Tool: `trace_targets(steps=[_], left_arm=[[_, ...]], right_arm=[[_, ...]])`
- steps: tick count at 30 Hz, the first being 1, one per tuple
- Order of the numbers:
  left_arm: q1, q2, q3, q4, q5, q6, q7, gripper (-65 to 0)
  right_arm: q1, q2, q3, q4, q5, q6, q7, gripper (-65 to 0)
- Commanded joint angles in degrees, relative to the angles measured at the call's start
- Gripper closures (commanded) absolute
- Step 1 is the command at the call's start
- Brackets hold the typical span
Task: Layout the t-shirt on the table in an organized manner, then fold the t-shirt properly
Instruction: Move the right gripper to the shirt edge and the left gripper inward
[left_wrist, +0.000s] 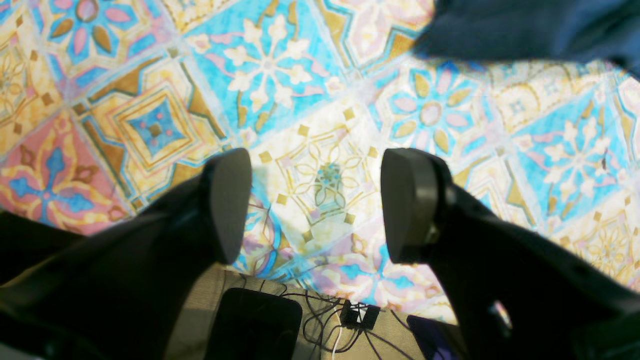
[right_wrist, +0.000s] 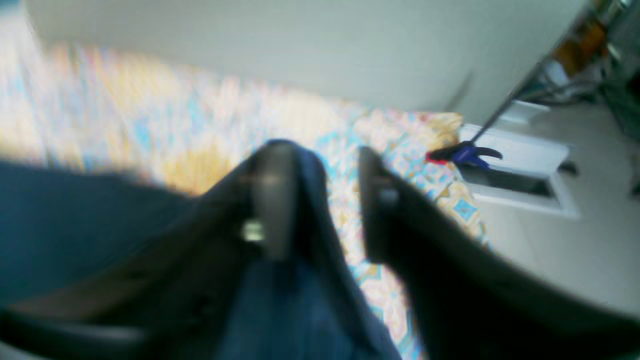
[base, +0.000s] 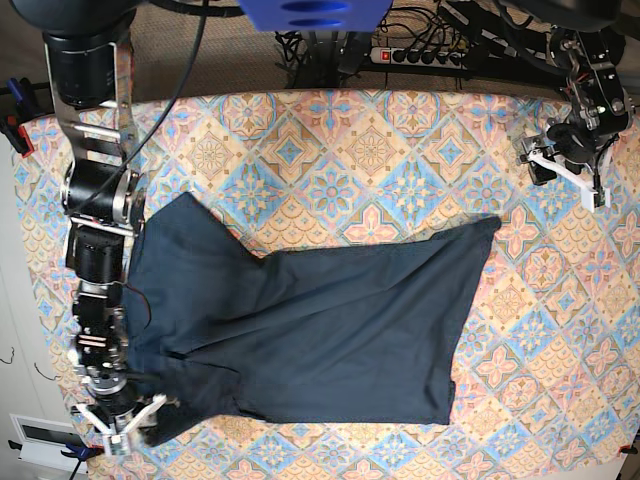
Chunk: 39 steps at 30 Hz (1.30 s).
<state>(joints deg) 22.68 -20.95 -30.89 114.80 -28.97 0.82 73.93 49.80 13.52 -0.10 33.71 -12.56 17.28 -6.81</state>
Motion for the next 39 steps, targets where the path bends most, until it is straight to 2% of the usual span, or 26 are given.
trace_targets(steps=[1,3,4,10,14,19,25,28,33,36,38,39], left_arm=[[-0.2,-0.9,-0.4,0.9,-0.3,0.1,-1.0,-39.3],[-0.2,-0.9,-0.4,0.9,-0.3,0.1,-1.0,-39.3],[-0.2,-0.9,-0.4,0.9,-0.3,0.1,-1.0,-39.3],[-2.1,-1.1,-0.3,0.9,-0.2,0.1,-1.4,-39.3],[-5.7,-1.1,0.1,0.8,0.1,0.1,-5.3,-39.3],[-12.6,-0.7,5.0,-4.9,-0.2,0.1,-5.8,-39.3],[-20.8,5.3,5.4,-16.4,-0.3,0.1,-5.8,-39.3],[-23.2,6.8,5.4,-21.0,-1.0,0.1,-5.9,-39.3],[-26.8,7.0,5.7,-27.4,-4.4,0.1,-5.9,-39.3],[-28.7,7.9,5.7,-31.0,-4.0,0.1,-5.9,-39.1],[-29.1,7.9,5.8,-32.3,-4.0,0.0,-5.9,-35.7],[-29.2,7.9,5.9,-32.4,-4.0,0.0,-5.9,-30.7]], right_arm=[[2.1,0.2,-0.6,0.8,-0.7,-1.0,1.6,-29.1],[-0.3,0.2,-0.9,1.3,-2.4,-2.9,0.7,-36.1],[-2.1,0.2,-1.1,1.9,-2.4,-3.1,-0.9,-37.5],[-9.1,0.2,-1.1,11.6,-2.4,-3.1,-3.4,-37.8],[-17.1,0.2,-0.6,19.5,-2.4,-3.1,-3.4,-37.8],[-25.1,0.2,-0.6,29.1,-2.4,-3.1,-6.1,-37.8],[-32.0,0.2,-0.6,35.7,-2.4,-3.1,-6.9,-37.8],[-34.1,0.2,-0.6,37.8,-2.4,-3.1,-6.9,-37.8],[-35.1,0.2,-0.5,37.7,-2.3,-3.1,-6.9,-37.8],[-35.1,0.2,-0.5,37.8,-1.6,-3.1,-6.9,-37.6],[-35.1,0.2,-0.5,37.8,-0.4,-3.1,-6.9,-35.9],[-35.1,0.2,-0.5,37.7,0.1,-3.1,-6.9,-35.0]])
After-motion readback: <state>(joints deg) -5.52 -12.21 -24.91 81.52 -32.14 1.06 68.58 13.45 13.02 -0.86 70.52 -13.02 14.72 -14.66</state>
